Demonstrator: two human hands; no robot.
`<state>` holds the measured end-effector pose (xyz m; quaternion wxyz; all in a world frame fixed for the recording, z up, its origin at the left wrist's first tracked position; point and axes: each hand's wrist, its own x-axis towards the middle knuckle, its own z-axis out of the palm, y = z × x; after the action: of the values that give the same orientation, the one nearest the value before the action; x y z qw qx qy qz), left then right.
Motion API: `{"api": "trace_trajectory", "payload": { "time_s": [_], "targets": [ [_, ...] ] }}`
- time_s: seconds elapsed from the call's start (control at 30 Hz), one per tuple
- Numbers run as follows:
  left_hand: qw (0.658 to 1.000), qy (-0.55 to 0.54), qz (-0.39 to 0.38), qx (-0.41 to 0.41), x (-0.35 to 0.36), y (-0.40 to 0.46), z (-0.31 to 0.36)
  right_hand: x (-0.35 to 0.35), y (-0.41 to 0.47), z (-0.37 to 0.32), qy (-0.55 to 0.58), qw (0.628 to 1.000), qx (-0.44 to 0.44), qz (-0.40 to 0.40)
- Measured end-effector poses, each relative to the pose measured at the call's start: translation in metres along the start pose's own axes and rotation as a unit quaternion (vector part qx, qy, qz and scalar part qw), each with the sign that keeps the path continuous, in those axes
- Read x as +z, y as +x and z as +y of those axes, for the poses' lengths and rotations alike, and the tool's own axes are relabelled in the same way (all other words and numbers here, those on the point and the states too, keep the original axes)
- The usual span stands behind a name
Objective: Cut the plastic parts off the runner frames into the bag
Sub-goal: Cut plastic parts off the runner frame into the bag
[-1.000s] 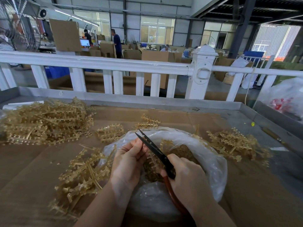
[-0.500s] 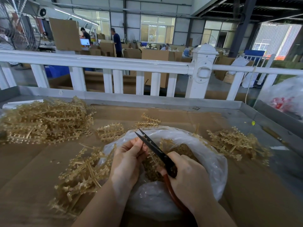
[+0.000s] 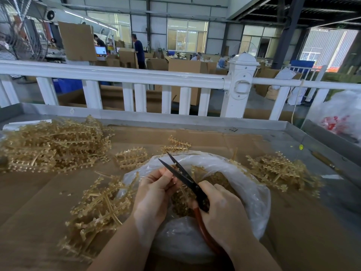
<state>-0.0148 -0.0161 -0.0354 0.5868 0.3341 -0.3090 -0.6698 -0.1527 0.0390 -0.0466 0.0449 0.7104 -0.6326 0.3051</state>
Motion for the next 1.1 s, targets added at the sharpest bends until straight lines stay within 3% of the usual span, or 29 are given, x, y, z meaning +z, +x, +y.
{"api": "trace_trajectory", "payload": {
  "time_s": [0.5, 0.73, 1.1],
  "targets": [
    [1.0, -0.023, -0.009, -0.014, 0.0008, 0.0003, 0.0014, -0.0021, -0.0004, -0.0022, -0.001, 1.0, -0.003, 0.022],
    [0.999, 0.021, -0.018, -0.016, 0.0022, -0.0012, -0.0002, -0.0014, -0.0009, -0.0007, 0.009, 0.999, 0.01, 0.033],
    [0.999, 0.022, -0.019, -0.015, -0.0021, 0.0022, -0.0038, -0.003, -0.0003, -0.002, 0.008, 1.0, -0.009, -0.011]
  ]
}}
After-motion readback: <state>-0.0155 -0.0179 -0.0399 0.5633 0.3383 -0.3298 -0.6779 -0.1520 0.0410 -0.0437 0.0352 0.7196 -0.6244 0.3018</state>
